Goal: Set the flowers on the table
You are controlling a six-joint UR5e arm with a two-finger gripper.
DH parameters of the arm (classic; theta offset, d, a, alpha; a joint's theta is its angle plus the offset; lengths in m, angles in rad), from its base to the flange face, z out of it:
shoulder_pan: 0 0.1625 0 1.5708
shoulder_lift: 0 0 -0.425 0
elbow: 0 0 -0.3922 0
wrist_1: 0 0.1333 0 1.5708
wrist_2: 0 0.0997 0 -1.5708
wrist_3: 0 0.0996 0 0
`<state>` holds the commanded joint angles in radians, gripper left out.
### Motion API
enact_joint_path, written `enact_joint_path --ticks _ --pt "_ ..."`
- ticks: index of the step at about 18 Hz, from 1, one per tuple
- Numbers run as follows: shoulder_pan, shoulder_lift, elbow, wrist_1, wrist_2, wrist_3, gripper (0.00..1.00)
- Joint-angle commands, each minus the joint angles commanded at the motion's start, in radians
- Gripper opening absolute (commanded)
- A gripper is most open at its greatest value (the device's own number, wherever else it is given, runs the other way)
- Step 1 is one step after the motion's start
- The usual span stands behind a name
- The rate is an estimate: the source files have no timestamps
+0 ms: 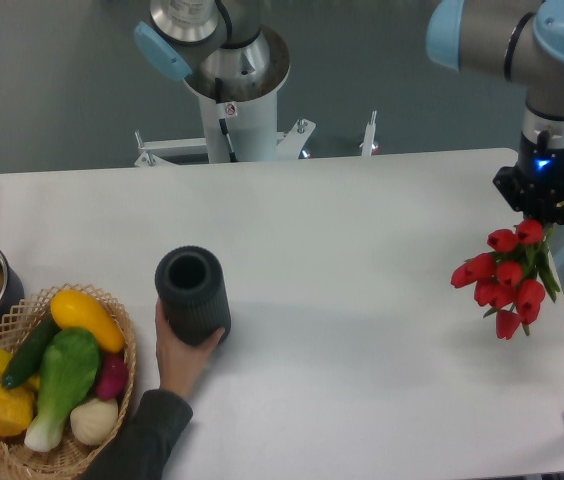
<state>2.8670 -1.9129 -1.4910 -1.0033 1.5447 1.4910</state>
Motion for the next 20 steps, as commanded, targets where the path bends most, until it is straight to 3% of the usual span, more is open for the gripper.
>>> enact_joint_path --ticks 10,15,20 --pt "-0.077 0.012 -0.046 -0.002 0.037 -0.029 0.02" --pt "-0.136 0.025 -0.113 0.008 0.035 -0.126 0.03" --pt "-0.224 0.003 -0.127 0.017 0.034 -0.260 0.03"
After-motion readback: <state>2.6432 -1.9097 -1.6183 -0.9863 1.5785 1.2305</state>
